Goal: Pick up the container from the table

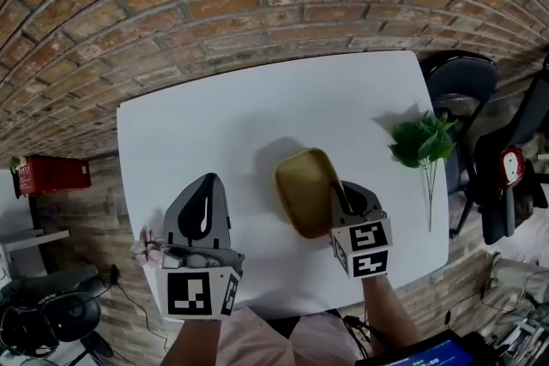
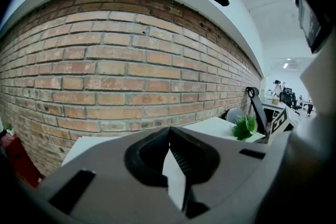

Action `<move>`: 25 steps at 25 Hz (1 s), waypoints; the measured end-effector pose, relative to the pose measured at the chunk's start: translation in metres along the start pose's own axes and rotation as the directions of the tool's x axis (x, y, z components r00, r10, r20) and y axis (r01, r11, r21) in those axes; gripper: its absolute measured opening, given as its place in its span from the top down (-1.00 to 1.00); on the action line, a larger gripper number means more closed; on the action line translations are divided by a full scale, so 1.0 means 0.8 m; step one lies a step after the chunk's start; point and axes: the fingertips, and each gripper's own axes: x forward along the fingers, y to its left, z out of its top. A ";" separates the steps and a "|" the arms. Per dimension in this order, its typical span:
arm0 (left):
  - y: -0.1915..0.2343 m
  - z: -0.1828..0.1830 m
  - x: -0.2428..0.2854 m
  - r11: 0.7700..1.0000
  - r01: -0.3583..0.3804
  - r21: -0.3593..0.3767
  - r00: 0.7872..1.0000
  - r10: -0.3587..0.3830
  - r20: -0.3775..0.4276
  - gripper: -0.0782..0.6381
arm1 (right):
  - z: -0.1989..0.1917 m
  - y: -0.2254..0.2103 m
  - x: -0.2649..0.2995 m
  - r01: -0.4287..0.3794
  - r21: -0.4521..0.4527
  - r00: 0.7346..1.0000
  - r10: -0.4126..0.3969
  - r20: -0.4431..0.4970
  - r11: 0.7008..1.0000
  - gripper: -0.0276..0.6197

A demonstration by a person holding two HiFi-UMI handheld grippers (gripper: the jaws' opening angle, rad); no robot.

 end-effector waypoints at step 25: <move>-0.015 0.053 -0.052 1.000 -0.017 0.026 0.995 0.014 0.102 0.76 | 0.078 0.019 -0.067 0.018 -0.049 0.984 -0.009 0.180 0.999 0.90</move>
